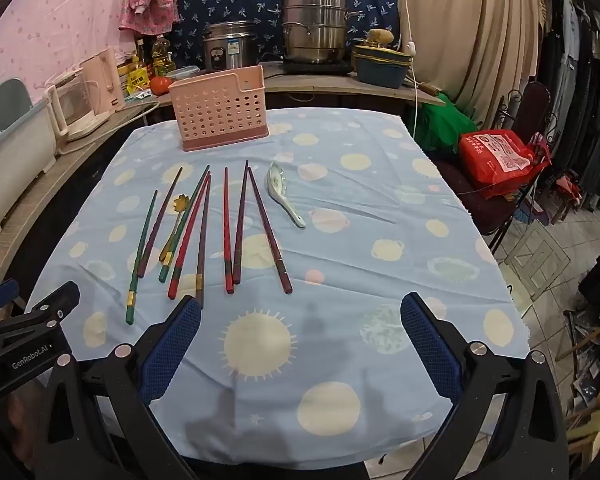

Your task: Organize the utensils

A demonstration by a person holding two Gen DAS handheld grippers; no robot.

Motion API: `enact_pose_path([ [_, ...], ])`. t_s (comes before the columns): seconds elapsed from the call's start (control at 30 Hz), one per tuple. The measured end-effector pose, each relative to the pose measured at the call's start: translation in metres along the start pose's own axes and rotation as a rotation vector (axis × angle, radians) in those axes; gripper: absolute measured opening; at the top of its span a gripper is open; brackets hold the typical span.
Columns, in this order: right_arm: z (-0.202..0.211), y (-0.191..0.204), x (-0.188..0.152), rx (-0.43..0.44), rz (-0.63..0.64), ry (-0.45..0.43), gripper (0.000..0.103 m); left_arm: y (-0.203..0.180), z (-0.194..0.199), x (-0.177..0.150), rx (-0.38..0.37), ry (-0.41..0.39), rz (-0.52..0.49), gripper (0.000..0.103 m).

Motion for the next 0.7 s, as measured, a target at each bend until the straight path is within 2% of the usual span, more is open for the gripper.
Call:
enact_pose_path([
  [0.7, 0.0028, -0.0013, 0.0001, 0.006, -0.003, -0.011, 0.096, 0.0006, 0.0047, 0.0011, -0.002, 0.002, -0.005, 0.095],
])
Point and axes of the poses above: each gripper's, at about its wrist camera, not at the fingertips, and z roughly against the way its jaws point, y to its left, x to its top, the point moved 9 cm from there along -z, roughly the way its jaws point, and after that the axes turned 3 degrees about y, right-handed, at the moved point
